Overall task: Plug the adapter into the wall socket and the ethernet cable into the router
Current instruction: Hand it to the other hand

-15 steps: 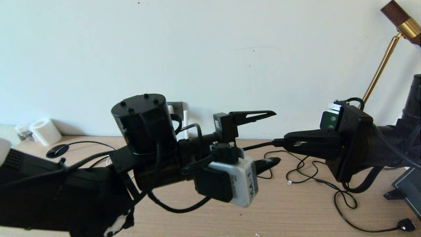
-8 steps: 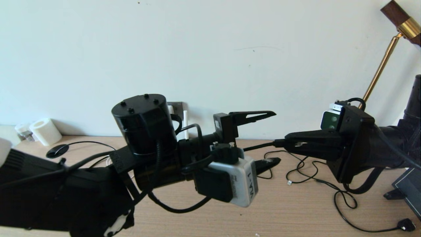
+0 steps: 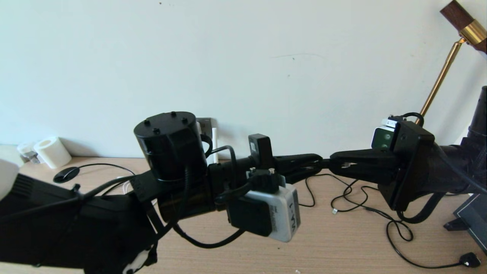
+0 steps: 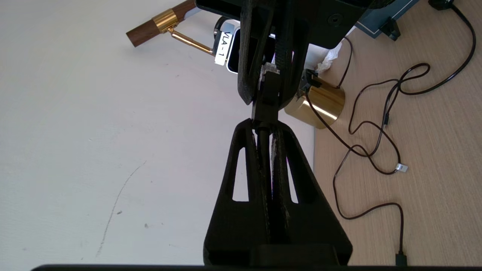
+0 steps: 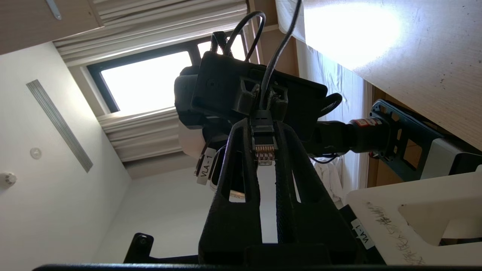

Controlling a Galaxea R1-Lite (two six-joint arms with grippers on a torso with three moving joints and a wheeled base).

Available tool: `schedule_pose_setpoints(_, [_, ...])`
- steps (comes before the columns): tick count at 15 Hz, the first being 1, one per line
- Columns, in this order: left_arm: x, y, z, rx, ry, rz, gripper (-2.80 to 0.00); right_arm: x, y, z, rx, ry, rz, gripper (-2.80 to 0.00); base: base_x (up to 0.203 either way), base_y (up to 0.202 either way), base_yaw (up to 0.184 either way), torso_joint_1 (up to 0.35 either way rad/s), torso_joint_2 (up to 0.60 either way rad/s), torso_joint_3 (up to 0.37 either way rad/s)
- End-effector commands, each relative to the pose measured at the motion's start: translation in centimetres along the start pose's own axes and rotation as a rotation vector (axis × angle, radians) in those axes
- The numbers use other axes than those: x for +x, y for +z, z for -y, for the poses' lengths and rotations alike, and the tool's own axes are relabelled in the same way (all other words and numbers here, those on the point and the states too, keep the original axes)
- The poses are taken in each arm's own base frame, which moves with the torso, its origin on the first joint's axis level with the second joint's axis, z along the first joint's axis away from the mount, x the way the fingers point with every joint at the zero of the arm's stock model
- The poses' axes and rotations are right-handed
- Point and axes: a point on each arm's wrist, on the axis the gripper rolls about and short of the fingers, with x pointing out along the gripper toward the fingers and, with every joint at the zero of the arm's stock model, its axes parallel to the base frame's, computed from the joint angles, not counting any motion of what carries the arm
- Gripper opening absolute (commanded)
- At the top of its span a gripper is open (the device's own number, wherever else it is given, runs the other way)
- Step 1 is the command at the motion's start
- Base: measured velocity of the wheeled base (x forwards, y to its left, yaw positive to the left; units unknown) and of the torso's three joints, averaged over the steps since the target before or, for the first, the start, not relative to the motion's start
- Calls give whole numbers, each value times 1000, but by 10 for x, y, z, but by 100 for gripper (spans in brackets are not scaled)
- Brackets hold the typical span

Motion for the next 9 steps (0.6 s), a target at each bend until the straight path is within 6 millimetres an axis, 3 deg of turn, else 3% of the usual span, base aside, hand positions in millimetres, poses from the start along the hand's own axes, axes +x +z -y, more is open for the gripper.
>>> schedule_pose_setpoints(1, [2, 2, 1, 7, 0, 13, -280, 1, 1, 0, 9, 0, -7, -280, 0, 0, 0, 0, 0, 0])
schedule_pose_setpoints(9, [0, 5, 2, 6, -3, 17, -280, 1, 1, 1, 11, -2, -7, -280, 0, 0, 0, 0, 0, 0])
